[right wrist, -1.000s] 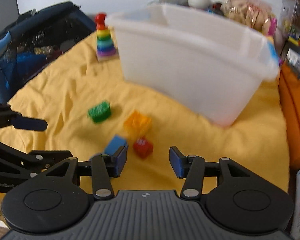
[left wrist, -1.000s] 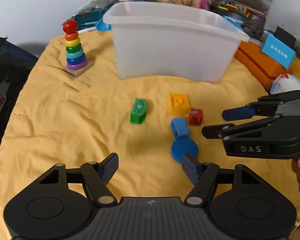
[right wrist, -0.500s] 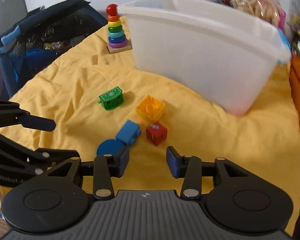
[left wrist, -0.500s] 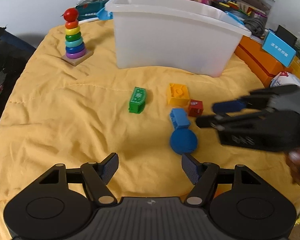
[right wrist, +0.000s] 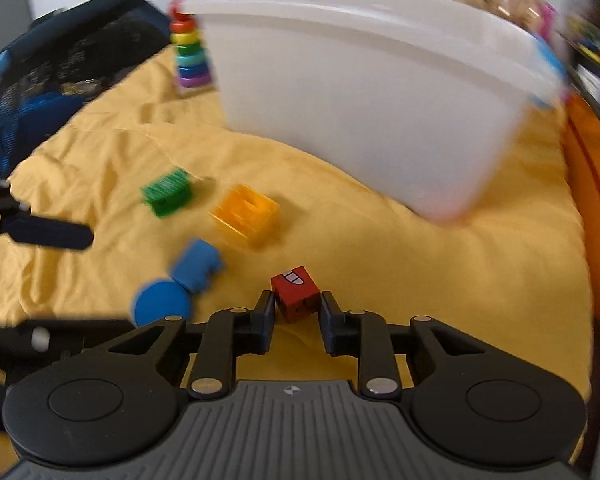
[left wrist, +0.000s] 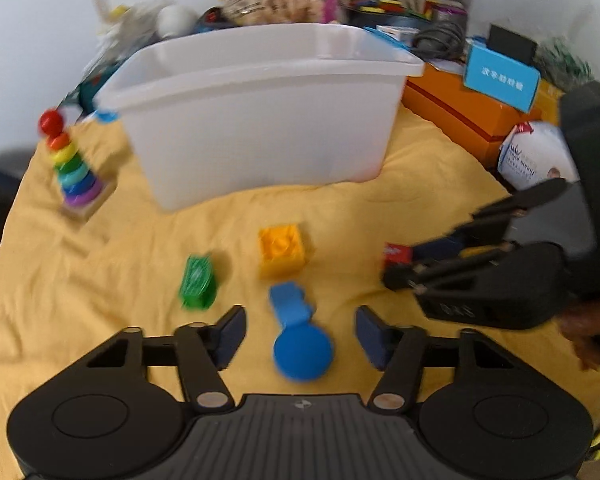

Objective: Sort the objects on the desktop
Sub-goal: 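Grasp the blue brick with left tool while right tool grasps red cube, then carry both blocks over the white bin and open both tools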

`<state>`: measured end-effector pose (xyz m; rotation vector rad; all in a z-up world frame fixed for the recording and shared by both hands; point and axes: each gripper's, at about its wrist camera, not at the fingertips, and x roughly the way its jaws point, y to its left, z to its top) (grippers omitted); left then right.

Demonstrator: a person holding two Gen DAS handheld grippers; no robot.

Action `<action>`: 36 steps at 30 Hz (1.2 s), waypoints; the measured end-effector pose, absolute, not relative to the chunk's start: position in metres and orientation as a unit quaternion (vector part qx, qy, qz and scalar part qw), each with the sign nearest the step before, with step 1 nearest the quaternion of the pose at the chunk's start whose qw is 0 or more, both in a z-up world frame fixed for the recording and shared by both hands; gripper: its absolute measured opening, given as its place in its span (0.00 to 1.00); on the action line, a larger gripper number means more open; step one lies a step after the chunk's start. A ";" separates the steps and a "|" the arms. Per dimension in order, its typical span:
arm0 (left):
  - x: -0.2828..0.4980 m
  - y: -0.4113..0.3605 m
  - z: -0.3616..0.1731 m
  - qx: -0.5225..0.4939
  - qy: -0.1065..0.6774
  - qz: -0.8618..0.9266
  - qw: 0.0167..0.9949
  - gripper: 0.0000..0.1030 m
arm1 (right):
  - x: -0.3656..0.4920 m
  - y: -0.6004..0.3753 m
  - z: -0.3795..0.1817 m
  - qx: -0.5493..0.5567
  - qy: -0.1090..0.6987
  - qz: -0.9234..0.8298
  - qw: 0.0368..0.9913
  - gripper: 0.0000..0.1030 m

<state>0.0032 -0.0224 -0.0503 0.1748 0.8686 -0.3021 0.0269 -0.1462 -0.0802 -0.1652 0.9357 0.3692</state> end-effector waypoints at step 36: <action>0.034 0.011 0.022 0.072 0.349 -0.137 0.924 0.17 | 0.022 -0.146 -0.040 -0.133 0.385 0.174 0.897 0.24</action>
